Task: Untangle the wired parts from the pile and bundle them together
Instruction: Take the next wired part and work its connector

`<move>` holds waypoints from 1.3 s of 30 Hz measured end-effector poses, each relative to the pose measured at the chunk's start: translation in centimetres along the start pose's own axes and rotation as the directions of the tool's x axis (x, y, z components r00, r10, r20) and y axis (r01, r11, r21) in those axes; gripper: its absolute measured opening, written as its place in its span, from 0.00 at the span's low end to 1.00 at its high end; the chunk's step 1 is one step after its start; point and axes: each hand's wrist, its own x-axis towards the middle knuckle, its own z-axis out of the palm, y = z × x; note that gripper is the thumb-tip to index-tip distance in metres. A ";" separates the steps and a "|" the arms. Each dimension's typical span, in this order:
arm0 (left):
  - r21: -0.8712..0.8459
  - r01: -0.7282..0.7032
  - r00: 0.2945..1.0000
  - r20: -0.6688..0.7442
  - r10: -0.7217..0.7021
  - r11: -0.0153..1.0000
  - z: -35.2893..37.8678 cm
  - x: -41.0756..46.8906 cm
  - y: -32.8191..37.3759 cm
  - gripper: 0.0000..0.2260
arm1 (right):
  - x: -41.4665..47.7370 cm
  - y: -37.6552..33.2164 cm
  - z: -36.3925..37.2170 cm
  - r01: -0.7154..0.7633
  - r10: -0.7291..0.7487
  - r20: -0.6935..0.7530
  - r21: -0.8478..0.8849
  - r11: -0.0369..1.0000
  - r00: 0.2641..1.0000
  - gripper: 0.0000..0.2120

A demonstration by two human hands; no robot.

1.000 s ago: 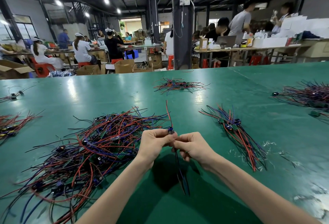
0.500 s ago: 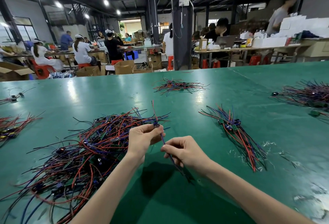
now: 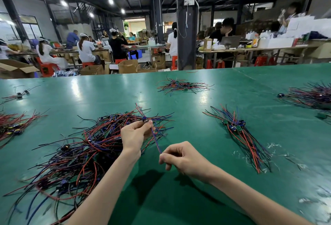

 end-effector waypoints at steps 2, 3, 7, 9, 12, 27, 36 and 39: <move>0.002 -0.004 1.000 -0.007 0.004 1.000 -0.1 0.1 -0.1 0.02 | 0.0 -0.1 0.0 -0.006 0.006 0.015 0.009 1.000 1.000 0.09; 0.003 -0.004 1.000 -0.011 0.004 1.000 -0.1 0.1 -0.1 0.02 | 0.1 -0.1 -0.1 -0.016 0.016 0.024 0.023 1.000 1.000 0.09; -0.002 0.014 1.000 -0.001 -0.014 1.000 -0.1 0.0 -0.2 0.03 | 0.1 -0.2 -0.9 -0.090 0.085 0.061 0.085 0.992 0.994 0.09; -0.024 0.039 0.999 0.022 -0.039 0.999 0.3 -0.4 -0.3 0.03 | 0.2 -0.1 -1.4 -0.147 0.143 0.051 0.077 0.986 0.988 0.14; -0.003 0.057 0.995 0.087 -0.056 0.998 1.3 -1.4 -0.5 0.03 | 0.7 0.4 -2.0 -0.214 0.218 -0.048 0.077 0.974 0.975 0.19; 0.098 -0.033 0.982 0.187 0.014 0.995 2.7 -3.0 -0.1 0.04 | 1.0 1.0 -1.2 -0.017 0.078 -0.228 0.259 0.966 0.971 0.09; 0.049 -0.006 0.999 -0.041 0.008 0.999 0.0 0.1 0.6 0.03 | 0.3 0.9 0.0 -0.037 0.054 -0.101 0.160 0.986 0.993 0.09; 0.044 -0.003 0.999 -0.039 0.005 0.999 0.1 0.3 0.3 0.02 | 0.2 0.8 -0.2 -0.055 0.066 -0.079 0.130 0.990 0.995 0.10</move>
